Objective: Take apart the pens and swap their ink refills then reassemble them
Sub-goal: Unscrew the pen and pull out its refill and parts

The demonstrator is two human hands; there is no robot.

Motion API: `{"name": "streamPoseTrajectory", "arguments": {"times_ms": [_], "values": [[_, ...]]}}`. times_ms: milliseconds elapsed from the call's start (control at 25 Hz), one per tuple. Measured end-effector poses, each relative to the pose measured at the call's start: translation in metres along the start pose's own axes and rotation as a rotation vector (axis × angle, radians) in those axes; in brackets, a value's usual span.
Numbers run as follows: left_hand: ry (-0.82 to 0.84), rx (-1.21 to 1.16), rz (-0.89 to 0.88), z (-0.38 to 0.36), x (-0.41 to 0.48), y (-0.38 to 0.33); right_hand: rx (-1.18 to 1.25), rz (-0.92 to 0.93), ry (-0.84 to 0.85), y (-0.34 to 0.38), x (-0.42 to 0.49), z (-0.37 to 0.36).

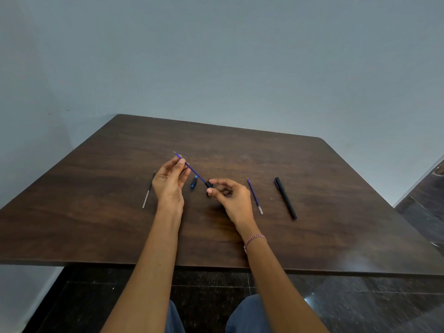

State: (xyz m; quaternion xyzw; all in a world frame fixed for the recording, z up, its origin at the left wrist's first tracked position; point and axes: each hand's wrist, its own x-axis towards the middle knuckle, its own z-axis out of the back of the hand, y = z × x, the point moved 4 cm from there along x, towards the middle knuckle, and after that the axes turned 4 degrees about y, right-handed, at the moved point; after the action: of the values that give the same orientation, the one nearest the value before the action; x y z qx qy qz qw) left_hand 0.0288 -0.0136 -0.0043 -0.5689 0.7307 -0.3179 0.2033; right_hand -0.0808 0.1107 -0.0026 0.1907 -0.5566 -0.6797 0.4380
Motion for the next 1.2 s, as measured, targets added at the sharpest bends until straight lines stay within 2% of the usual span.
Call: {"name": "streamPoseTrajectory", "arguments": {"times_ms": [320, 520, 840, 960, 1200], "values": [[-0.077, -0.071, -0.028, 0.007, 0.003, -0.002, 0.071, -0.008, 0.008, -0.001, 0.001, 0.001], [-0.134, -0.062, -0.107, 0.008, 0.002, -0.009, 0.126, -0.031, -0.007, 0.001, -0.001, 0.001], [-0.159, -0.029, -0.076, 0.013, 0.000, -0.037, 0.153, -0.036, -0.060, 0.003, -0.003, 0.003], [-0.123, 0.120, -0.011, 0.013, 0.009, -0.063, 0.147, -0.049, -0.065, 0.002, -0.005, 0.003], [0.026, 0.653, 0.138, 0.021, 0.030, -0.102, 0.157, -0.060, -0.059, 0.002, -0.006, 0.004]]}}
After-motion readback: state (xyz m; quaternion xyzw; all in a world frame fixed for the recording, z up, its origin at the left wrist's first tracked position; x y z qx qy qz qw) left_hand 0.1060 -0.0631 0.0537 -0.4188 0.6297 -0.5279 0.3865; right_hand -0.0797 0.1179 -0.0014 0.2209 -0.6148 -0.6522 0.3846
